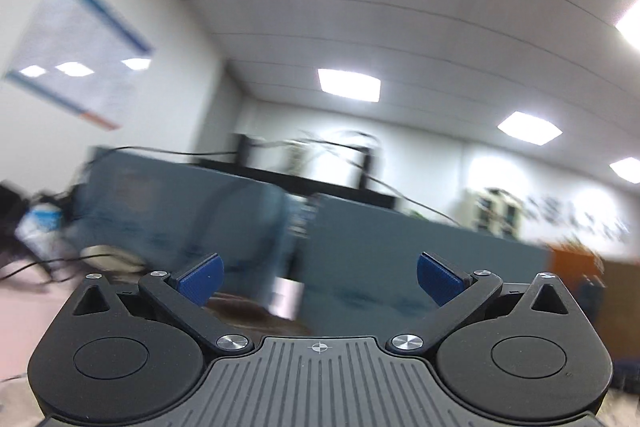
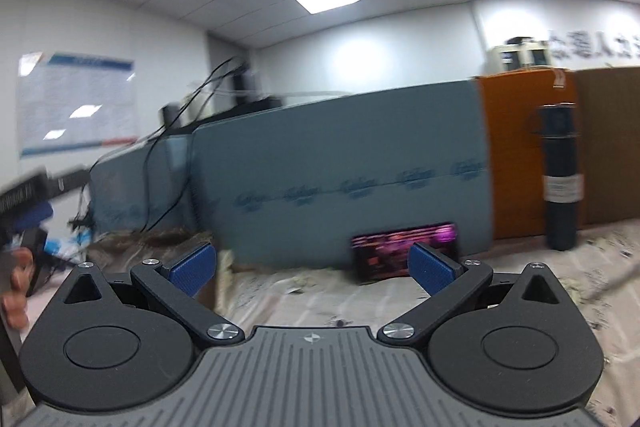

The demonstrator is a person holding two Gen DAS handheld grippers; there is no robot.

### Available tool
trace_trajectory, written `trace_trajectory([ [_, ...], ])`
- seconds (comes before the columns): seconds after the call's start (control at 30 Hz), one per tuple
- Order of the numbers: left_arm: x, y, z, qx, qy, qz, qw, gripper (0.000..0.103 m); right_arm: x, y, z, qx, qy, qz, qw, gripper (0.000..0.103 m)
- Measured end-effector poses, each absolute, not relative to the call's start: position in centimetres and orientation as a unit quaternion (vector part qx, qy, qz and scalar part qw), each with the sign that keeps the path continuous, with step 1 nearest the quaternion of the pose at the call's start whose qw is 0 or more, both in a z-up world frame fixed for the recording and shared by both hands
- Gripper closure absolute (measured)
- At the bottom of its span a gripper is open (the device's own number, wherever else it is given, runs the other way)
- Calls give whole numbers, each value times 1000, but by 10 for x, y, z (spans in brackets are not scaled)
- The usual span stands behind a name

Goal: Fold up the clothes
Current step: 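Swing both tools toward the brown leather jacket lying on the bed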

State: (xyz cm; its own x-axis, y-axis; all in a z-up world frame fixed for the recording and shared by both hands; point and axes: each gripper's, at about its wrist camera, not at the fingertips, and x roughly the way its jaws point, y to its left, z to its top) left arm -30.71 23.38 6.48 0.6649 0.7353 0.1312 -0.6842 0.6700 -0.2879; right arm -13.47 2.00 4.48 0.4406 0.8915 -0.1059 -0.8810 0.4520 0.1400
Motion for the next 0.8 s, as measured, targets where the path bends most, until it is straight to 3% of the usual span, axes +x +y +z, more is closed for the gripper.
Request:
trace_trajectory([
  [0.37, -391, 333, 60, -302, -135, 395, 857, 0, -159, 130, 31, -67, 101, 578, 807, 0],
  [0.8, -384, 388, 1, -387, -111, 349, 846, 0, -186, 216, 13, -159, 67, 608, 775, 0],
])
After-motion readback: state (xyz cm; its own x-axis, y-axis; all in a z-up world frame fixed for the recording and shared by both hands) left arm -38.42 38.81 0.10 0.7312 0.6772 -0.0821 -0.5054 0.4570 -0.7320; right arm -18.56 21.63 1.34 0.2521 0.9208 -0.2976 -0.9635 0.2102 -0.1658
